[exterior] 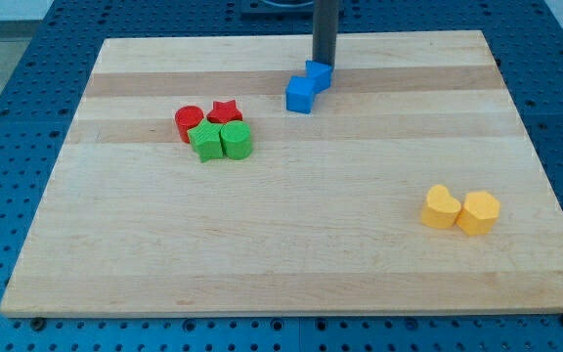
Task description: Push the blue cube up a bit
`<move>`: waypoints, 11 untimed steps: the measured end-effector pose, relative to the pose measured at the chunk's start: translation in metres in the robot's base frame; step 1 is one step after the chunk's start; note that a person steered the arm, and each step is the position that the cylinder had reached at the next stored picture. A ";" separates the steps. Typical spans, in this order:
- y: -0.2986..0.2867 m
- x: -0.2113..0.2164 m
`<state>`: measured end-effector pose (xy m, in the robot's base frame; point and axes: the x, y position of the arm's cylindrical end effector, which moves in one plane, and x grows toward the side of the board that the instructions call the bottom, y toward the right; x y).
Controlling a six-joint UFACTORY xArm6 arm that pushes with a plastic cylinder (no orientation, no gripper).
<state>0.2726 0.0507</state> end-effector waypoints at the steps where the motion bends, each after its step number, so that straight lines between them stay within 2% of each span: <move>1: 0.013 0.018; 5: 0.013 0.000; 9: 0.002 0.067; 11: -0.005 0.115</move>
